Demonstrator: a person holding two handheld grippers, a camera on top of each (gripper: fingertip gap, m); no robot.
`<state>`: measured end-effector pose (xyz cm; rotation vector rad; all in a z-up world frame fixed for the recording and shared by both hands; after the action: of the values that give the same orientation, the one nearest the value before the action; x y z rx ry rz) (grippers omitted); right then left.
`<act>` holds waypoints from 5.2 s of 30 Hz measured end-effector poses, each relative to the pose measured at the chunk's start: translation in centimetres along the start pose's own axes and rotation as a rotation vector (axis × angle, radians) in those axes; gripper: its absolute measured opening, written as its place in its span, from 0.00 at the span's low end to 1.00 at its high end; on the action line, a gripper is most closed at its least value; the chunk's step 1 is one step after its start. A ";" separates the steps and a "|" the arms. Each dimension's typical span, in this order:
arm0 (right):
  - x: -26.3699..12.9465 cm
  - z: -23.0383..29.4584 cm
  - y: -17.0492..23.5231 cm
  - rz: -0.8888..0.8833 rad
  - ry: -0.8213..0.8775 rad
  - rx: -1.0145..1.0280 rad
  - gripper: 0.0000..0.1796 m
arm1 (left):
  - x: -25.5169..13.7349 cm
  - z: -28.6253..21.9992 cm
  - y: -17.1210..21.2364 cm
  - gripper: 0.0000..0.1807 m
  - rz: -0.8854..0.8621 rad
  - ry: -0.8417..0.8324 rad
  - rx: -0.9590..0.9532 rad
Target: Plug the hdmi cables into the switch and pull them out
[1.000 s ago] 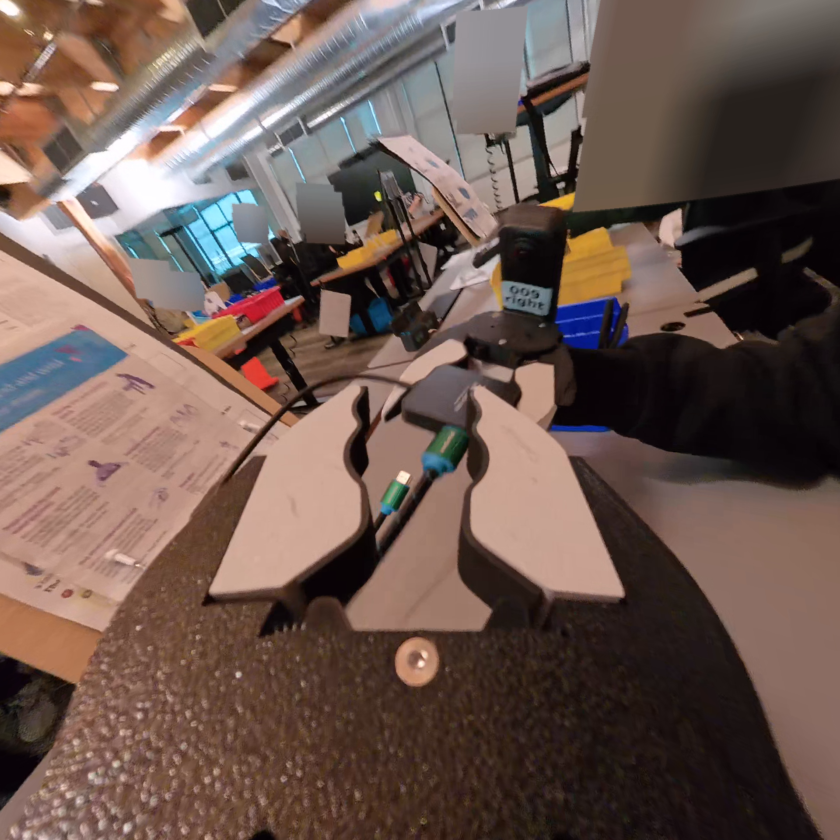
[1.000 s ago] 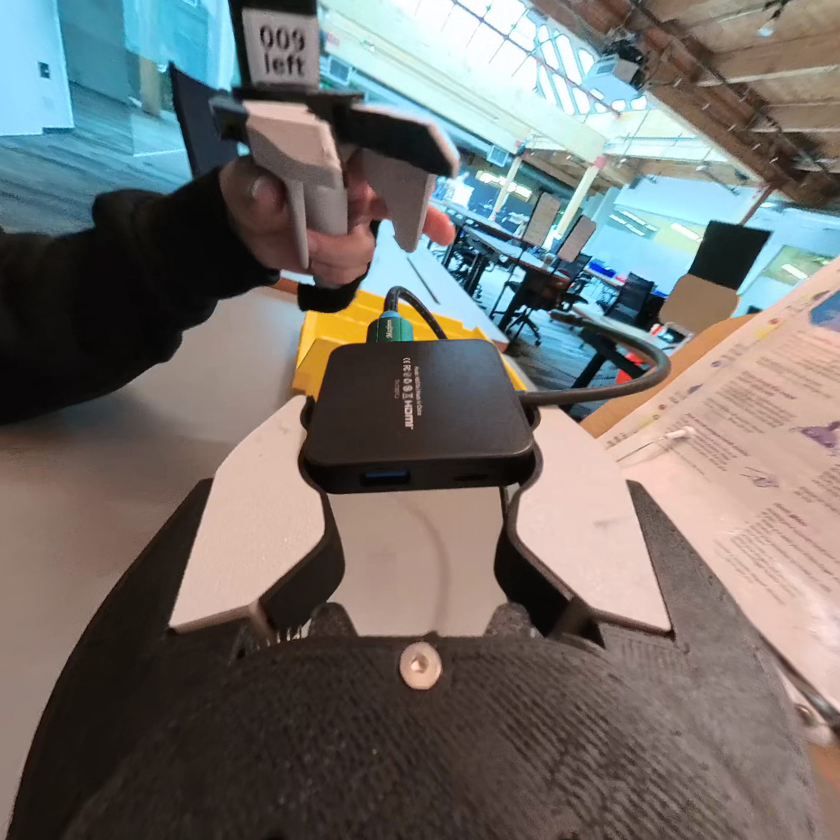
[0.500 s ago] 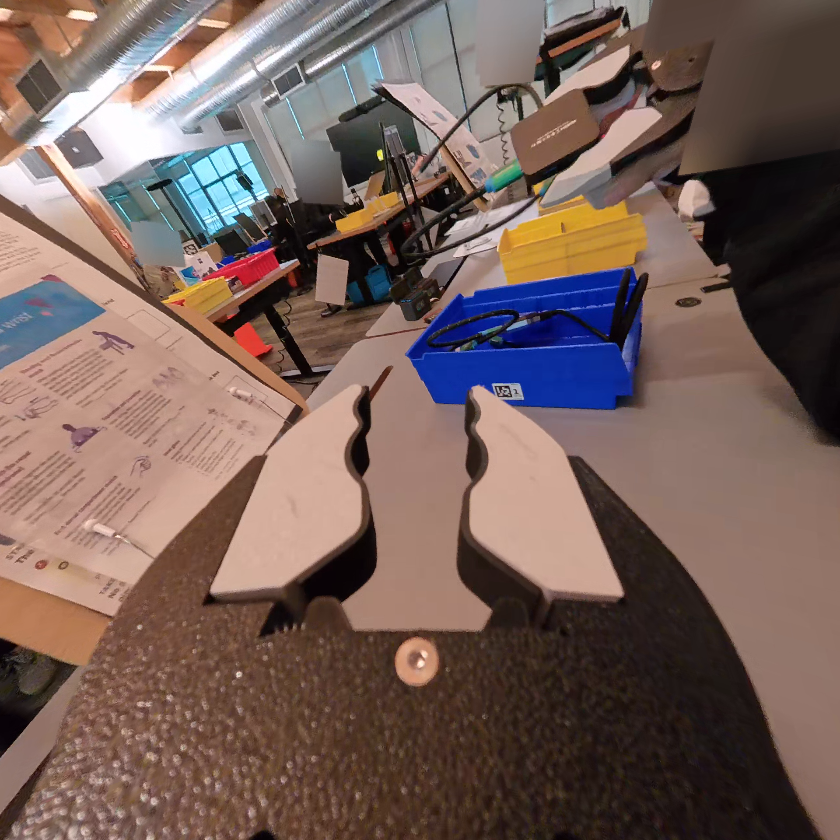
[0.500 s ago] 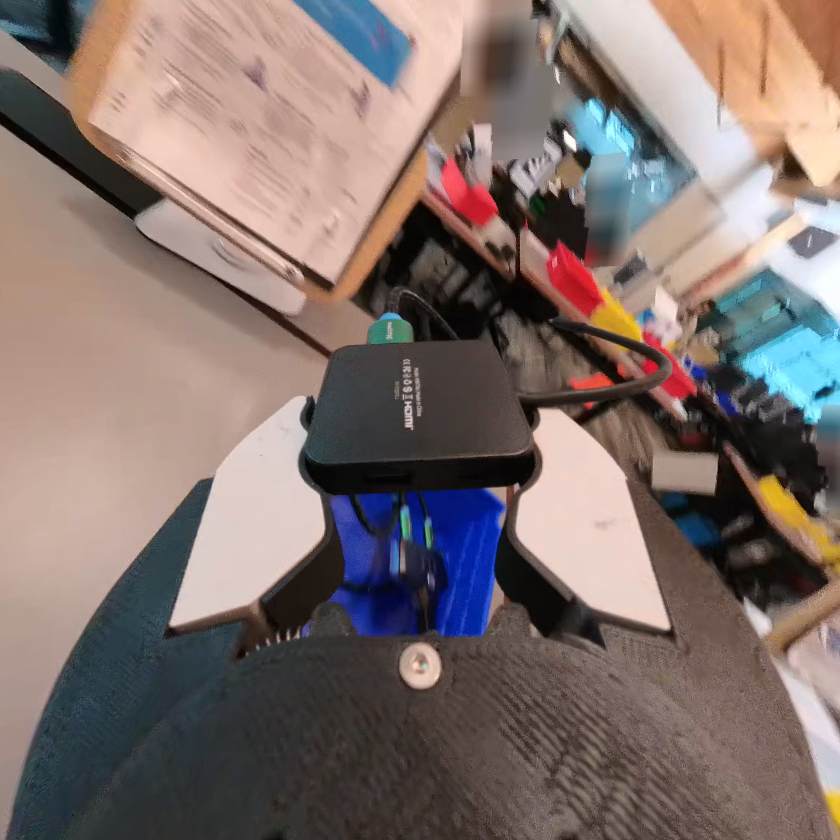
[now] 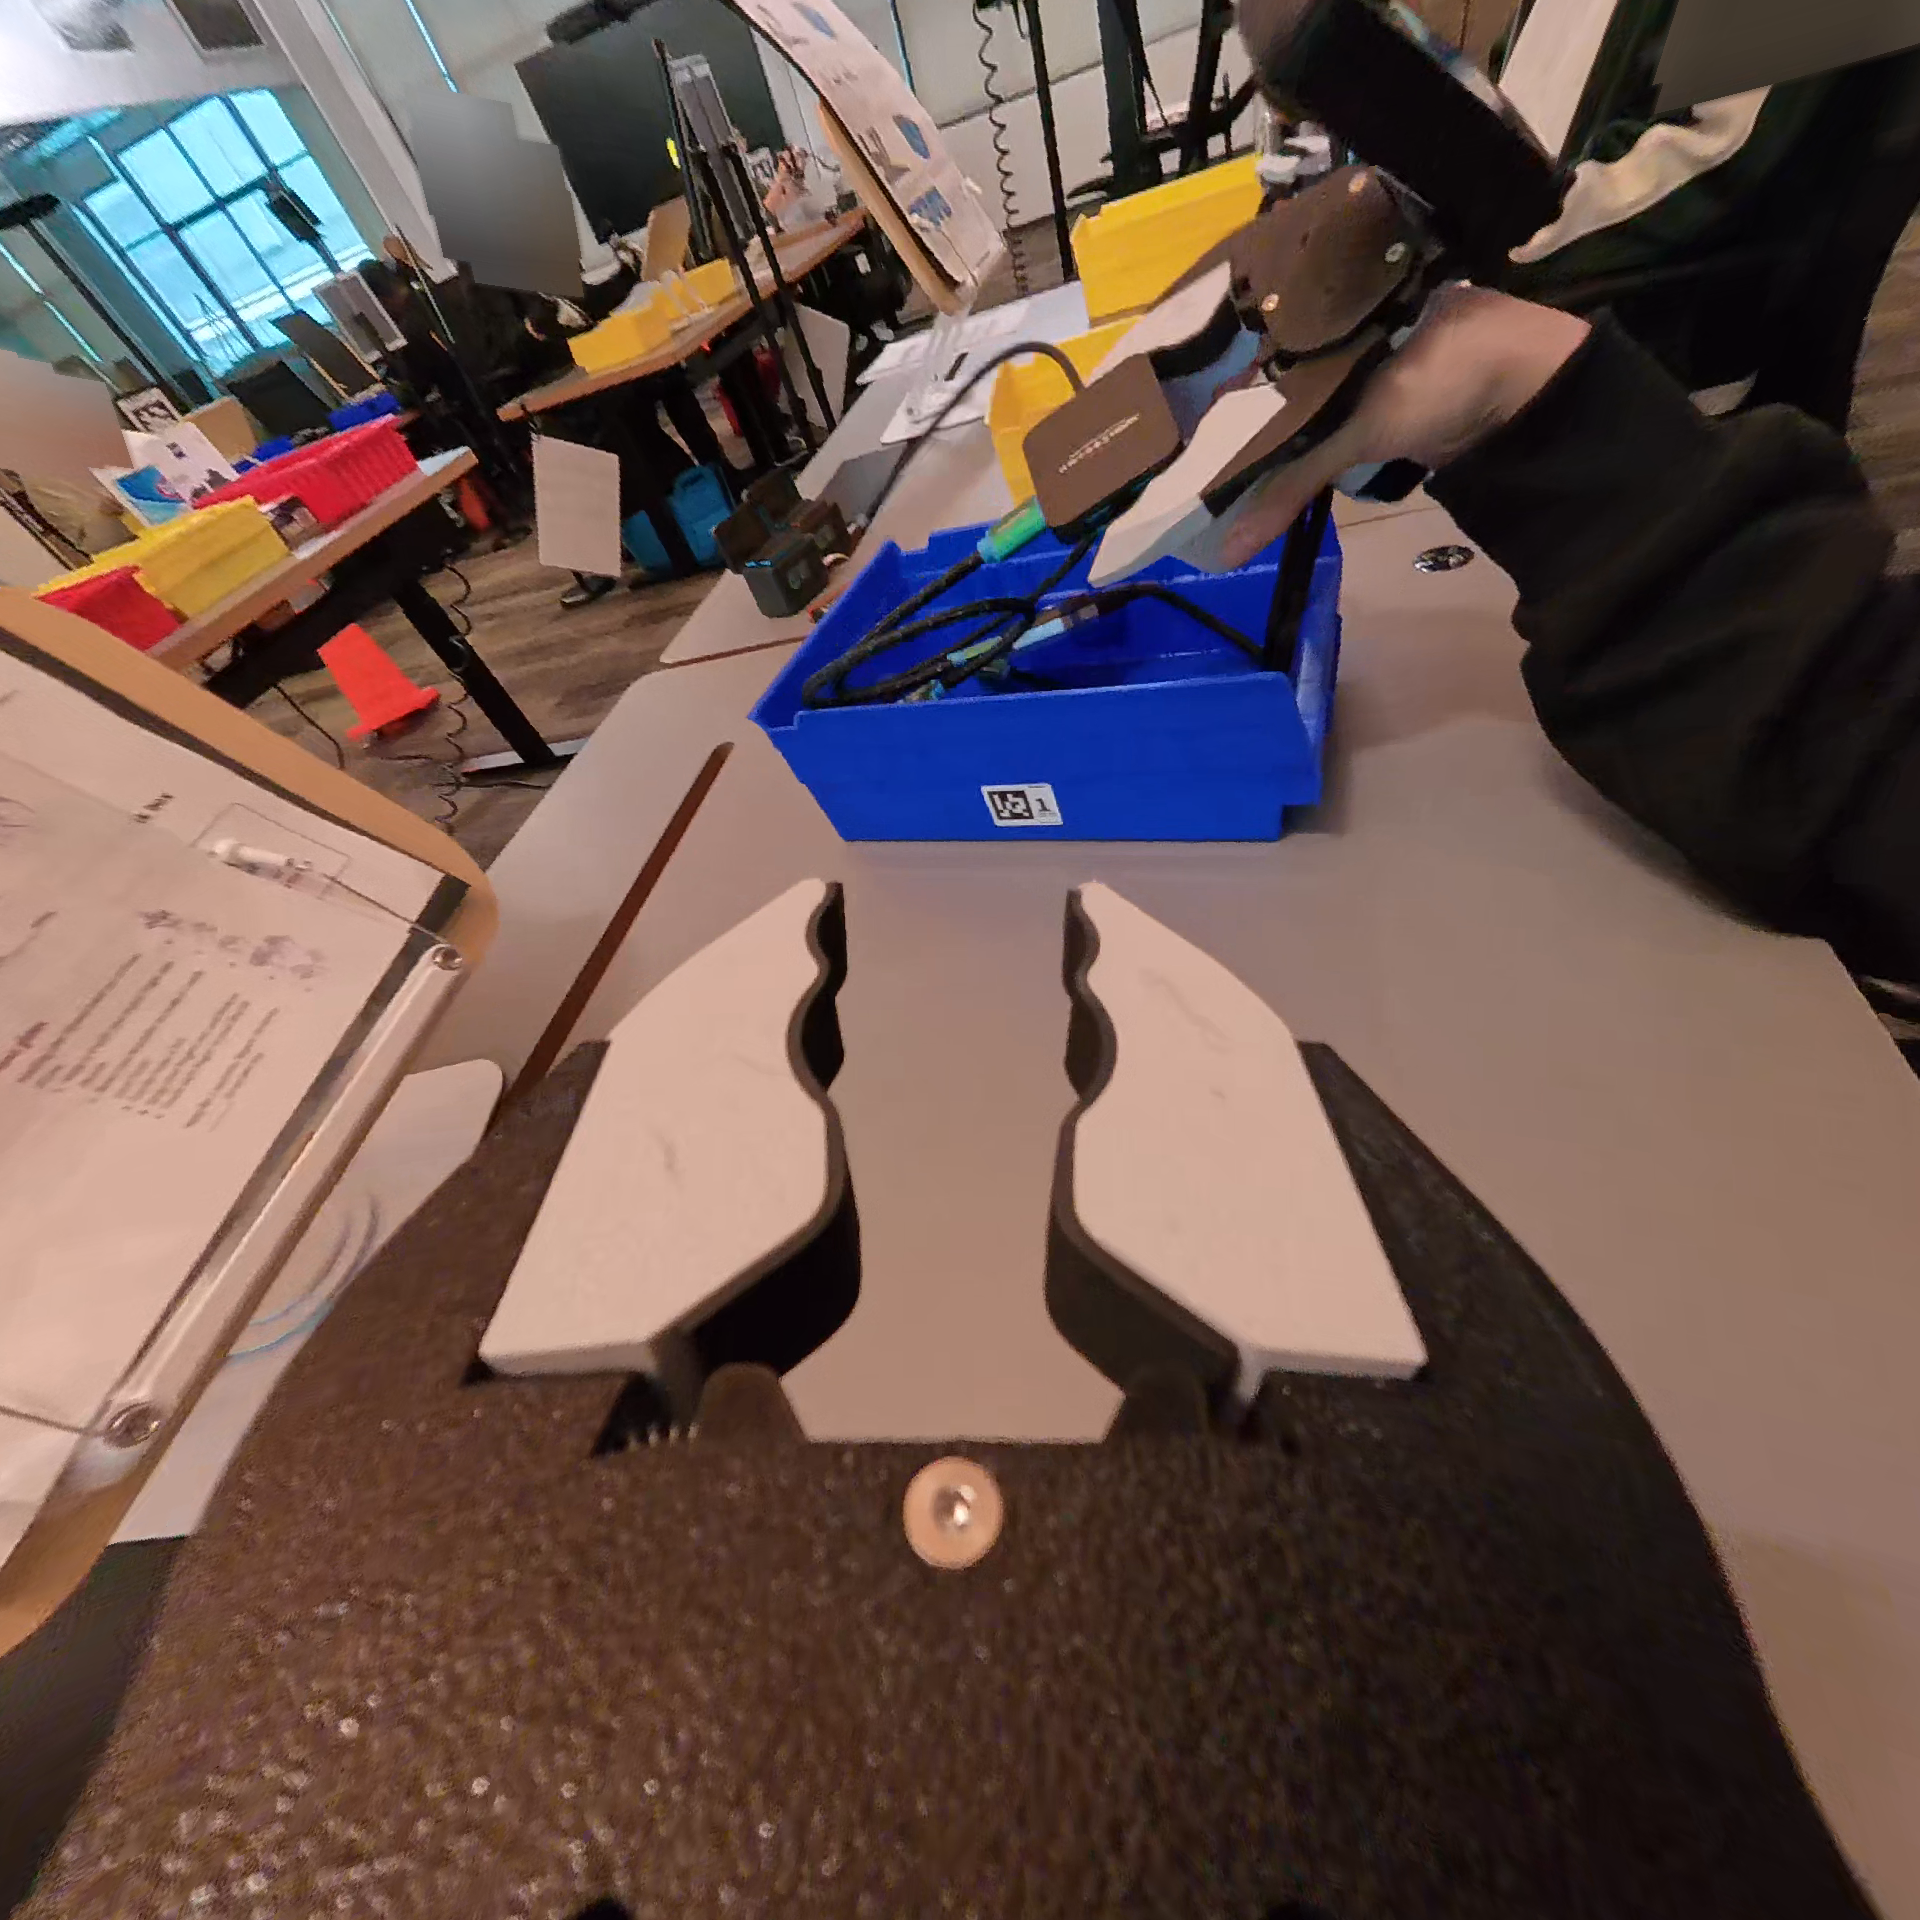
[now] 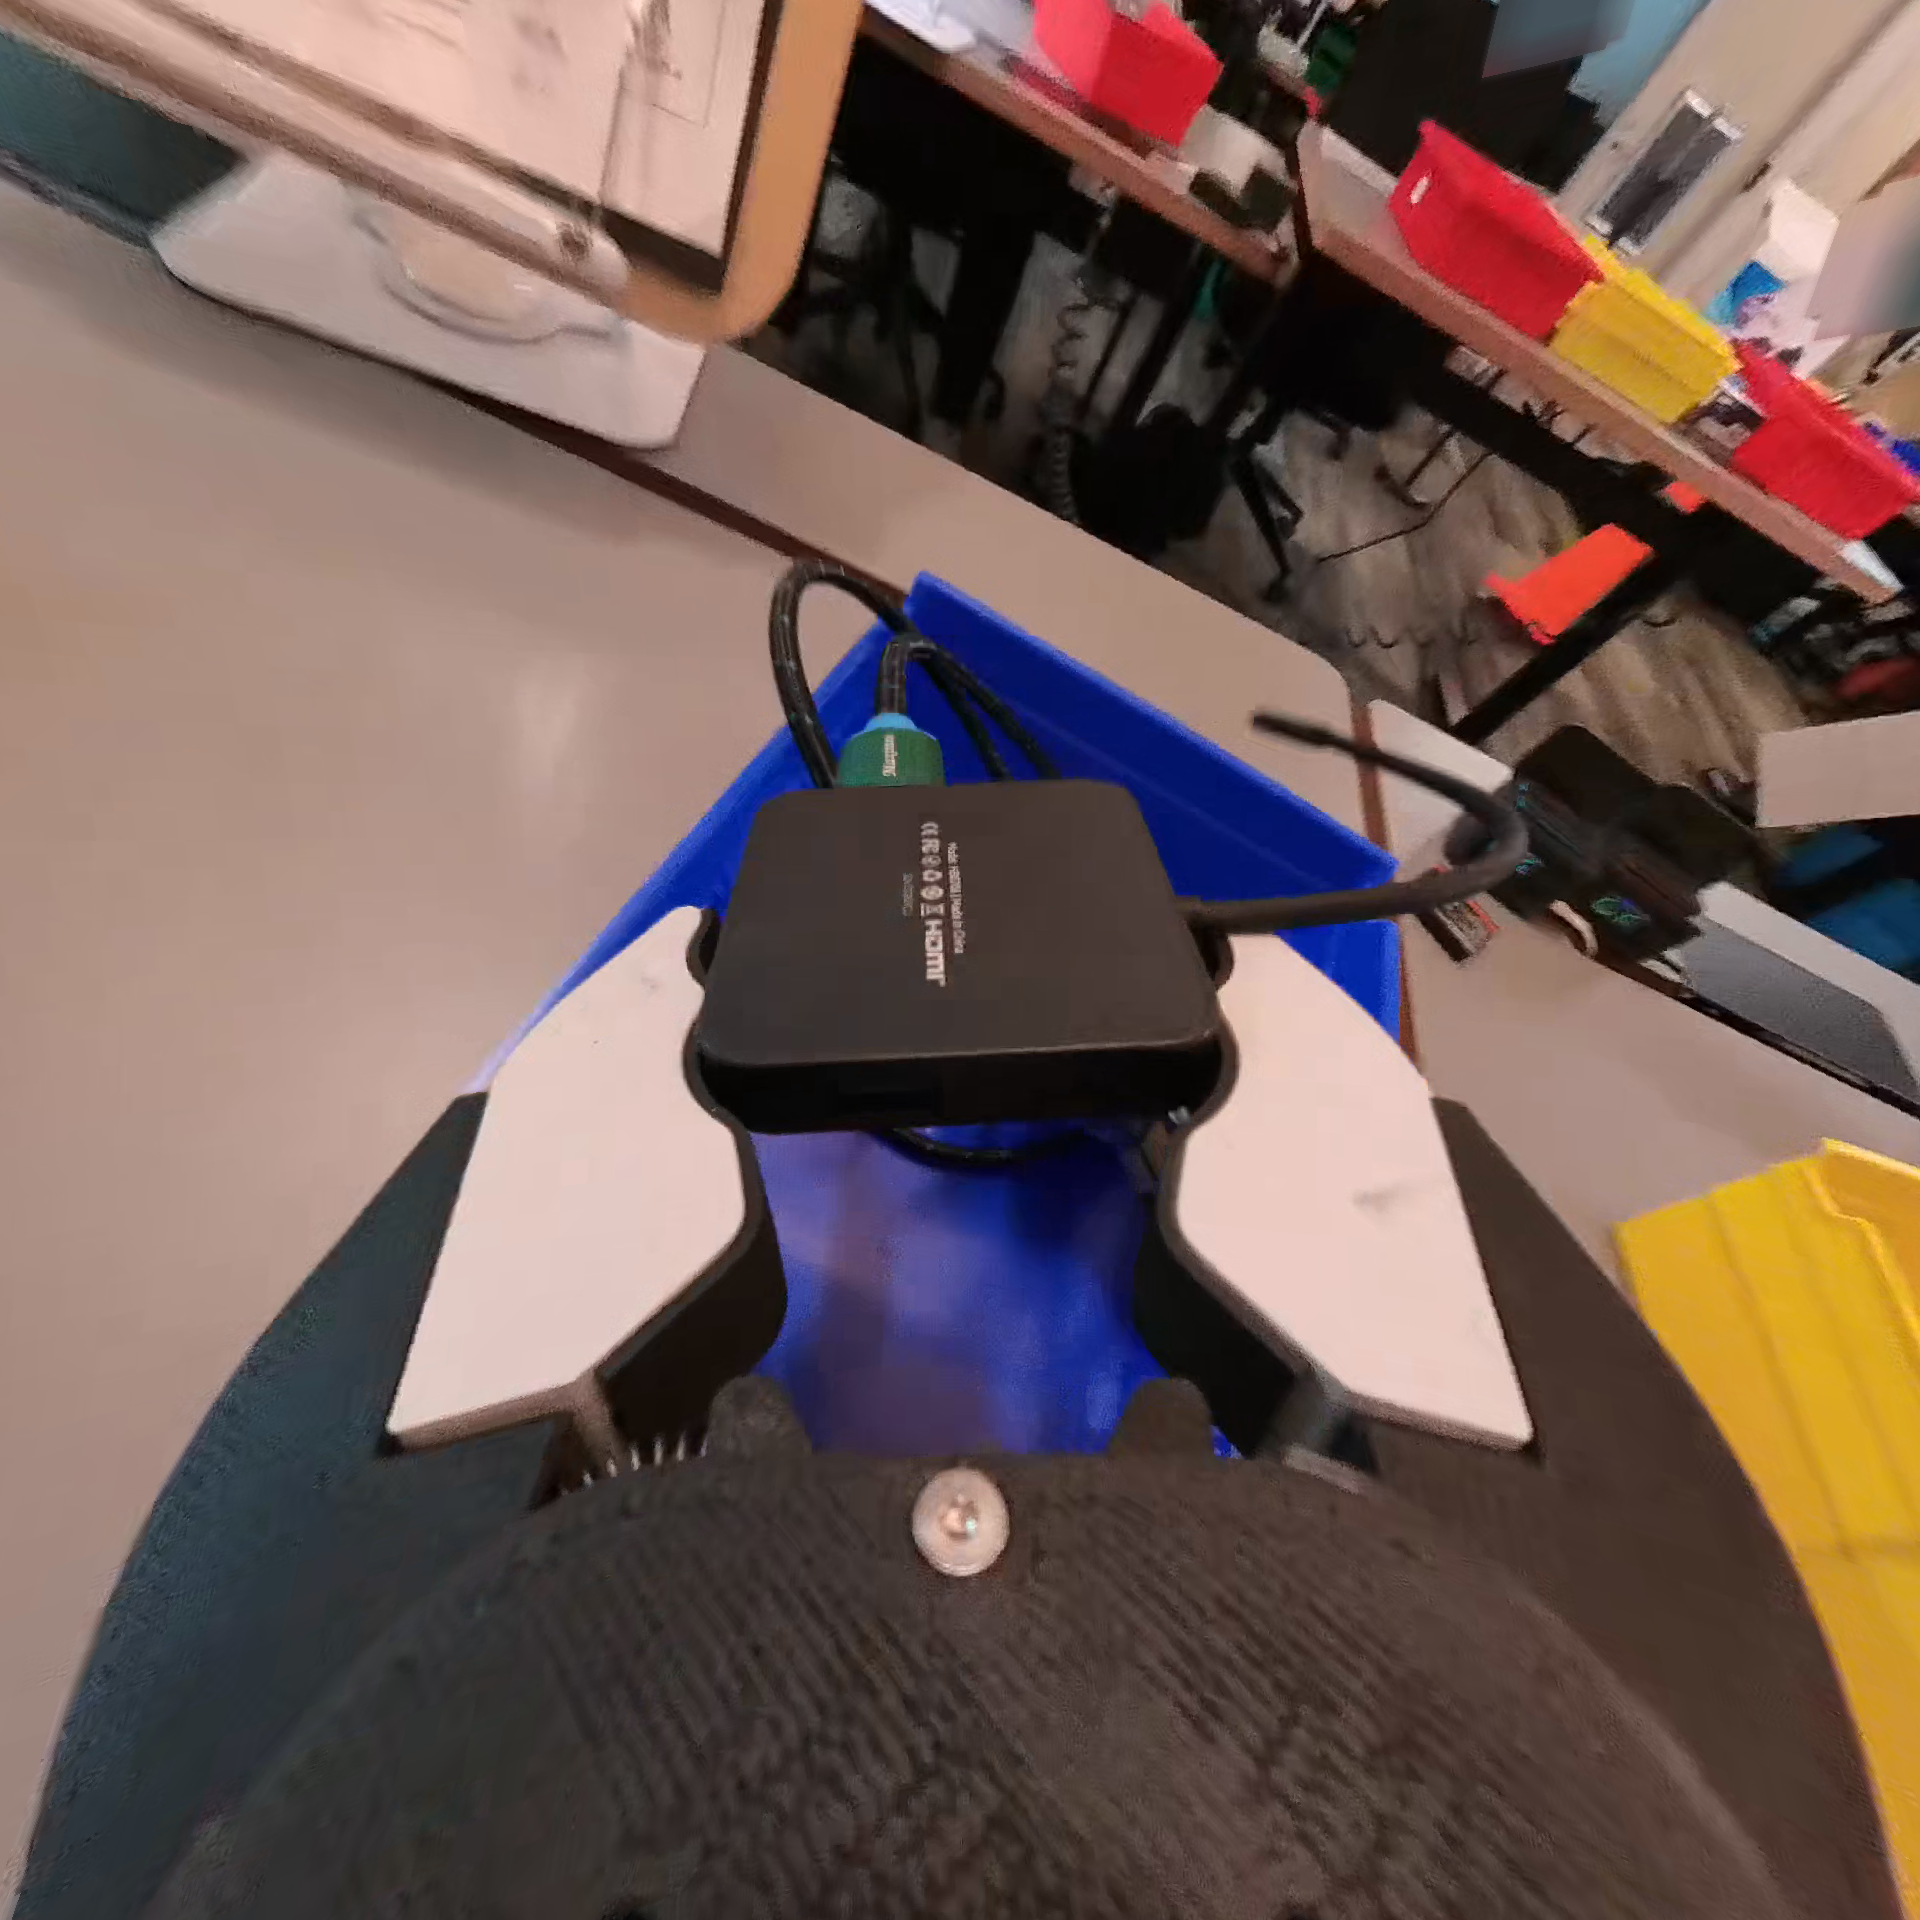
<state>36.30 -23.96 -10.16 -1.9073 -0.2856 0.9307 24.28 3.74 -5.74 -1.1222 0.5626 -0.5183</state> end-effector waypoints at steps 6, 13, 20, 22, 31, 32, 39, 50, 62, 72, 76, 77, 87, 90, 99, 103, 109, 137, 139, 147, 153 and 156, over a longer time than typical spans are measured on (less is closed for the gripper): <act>0.6 -0.2 7.5 0.493 -0.015 -0.099 0.49 | 2.4 -3.2 0.4 0.22 0.037 0.080 0.004; -7.7 -3.8 2.6 0.051 0.216 -0.038 0.48 | 7.3 -7.9 1.8 0.32 0.099 0.016 -0.197; -10.9 -8.3 10.5 0.015 0.279 0.341 0.48 | 16.3 -15.6 -0.1 0.50 0.169 -0.135 -0.326; -8.9 -7.7 12.3 0.040 0.198 0.392 0.47 | 18.8 -16.2 0.7 0.53 0.247 -0.218 -0.304; -4.0 -4.0 13.5 0.118 0.066 0.418 0.04 | 19.9 -14.2 6.1 0.14 0.406 -0.440 -0.174; -3.7 -2.9 12.9 0.124 0.084 0.400 0.04 | 18.7 -13.5 6.5 0.12 0.414 -0.476 -0.173; 1.7 8.9 6.4 0.013 0.054 0.383 0.03 | 5.9 -7.0 10.6 0.05 0.457 -0.787 -0.306; 8.5 26.4 -2.6 -0.042 -0.214 0.219 0.08 | -12.9 -0.7 15.9 0.03 0.514 -1.057 -0.420; 2.9 32.0 -16.6 -0.374 -0.419 0.179 0.33 | -24.8 5.5 12.3 0.24 0.210 -1.116 -0.586; 12.9 49.4 -22.9 -0.361 -0.420 0.411 0.35 | -36.5 15.0 18.6 0.38 0.279 -1.359 -0.686; 15.5 51.0 -20.9 -0.340 -0.252 0.411 0.26 | -36.4 15.4 21.1 0.39 0.342 -1.375 -0.649; 16.0 50.8 -20.4 -0.339 -0.211 0.430 0.24 | -36.5 15.5 21.6 0.40 0.354 -1.384 -0.637; 22.2 49.5 -16.0 -0.248 -0.146 0.563 0.39 | -36.4 16.9 25.4 0.36 0.371 -1.400 -0.637; 23.3 50.8 -17.5 -0.282 -0.292 0.561 0.27 | -35.7 17.2 26.7 0.14 0.379 -1.396 -0.683; 22.8 49.0 -17.9 -0.333 -0.248 0.589 0.01 | -37.2 14.6 23.7 0.01 0.315 -1.613 -0.592; 19.1 47.7 -21.8 -0.451 -0.278 0.544 0.02 | -38.5 13.6 17.4 0.01 0.236 -1.719 -0.487; 10.1 40.0 -28.7 -0.645 -0.227 0.446 0.03 | -35.3 13.2 5.1 0.01 0.065 -1.721 -0.357; -2.9 -4.5 11.1 -0.274 0.286 0.590 0.02 | 20.5 -10.9 5.4 0.02 0.270 -0.928 -0.432; -2.9 -4.8 12.0 -0.297 0.305 0.580 0.02 | 21.1 -11.4 5.7 0.02 0.278 -0.934 -0.396; -2.7 -4.3 11.7 -0.292 0.331 0.453 0.24 | 20.0 -11.9 5.3 0.19 0.317 -0.788 -0.256; -9.2 -1.3 2.7 -0.408 0.403 0.221 0.35 | 5.8 -8.2 -2.2 0.22 0.126 -0.824 -0.100; -7.4 6.2 -2.6 -0.529 0.092 0.274 0.36 | -2.8 -4.4 -1.5 0.23 0.144 -0.949 -0.111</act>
<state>27.36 -22.57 -5.98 -1.5075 -0.5462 0.4960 19.21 2.02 -5.31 -1.2725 -0.1630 0.1987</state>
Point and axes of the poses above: each gripper's, where its closed fingertips meet, x out along the fingers, y out of its underside, z = x × y across the jaws, the point moved 1 cm from there along -x, back along the fingers, and after that the axes turned 15 degrees about -y, right-handed, at the moved point
